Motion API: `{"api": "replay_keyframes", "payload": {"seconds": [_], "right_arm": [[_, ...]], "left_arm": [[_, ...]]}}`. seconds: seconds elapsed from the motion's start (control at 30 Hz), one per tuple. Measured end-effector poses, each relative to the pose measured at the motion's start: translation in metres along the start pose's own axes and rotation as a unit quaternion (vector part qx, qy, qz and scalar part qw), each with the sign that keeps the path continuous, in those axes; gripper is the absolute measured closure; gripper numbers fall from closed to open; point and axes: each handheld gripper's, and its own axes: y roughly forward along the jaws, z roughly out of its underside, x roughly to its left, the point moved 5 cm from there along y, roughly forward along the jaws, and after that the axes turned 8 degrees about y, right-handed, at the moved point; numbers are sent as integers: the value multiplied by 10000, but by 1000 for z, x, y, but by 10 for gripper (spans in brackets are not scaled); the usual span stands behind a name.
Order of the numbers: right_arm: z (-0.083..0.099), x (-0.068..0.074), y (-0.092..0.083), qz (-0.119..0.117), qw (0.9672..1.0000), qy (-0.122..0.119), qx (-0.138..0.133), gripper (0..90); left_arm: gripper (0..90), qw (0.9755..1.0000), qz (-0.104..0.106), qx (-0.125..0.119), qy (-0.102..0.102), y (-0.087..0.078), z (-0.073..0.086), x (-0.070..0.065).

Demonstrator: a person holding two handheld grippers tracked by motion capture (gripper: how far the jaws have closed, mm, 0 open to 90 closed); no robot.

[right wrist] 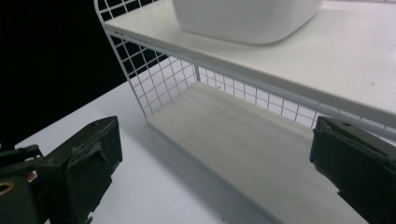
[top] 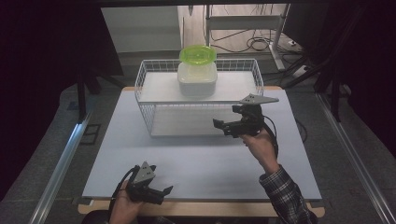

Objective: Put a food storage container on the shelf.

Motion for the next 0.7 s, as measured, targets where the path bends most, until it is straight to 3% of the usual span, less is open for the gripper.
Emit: {"api": "replay_keyframes", "payload": {"seconds": [0.3,0.7], "right_arm": [[19,-3,1,105,9998,-133,73,27],[37,-3,-5,56,9998,-103,148,27]], "left_arm": [[32,10000,34,-23,-20,0,0,-1],[33,10000,82,10,49,1,0,-3]]}}
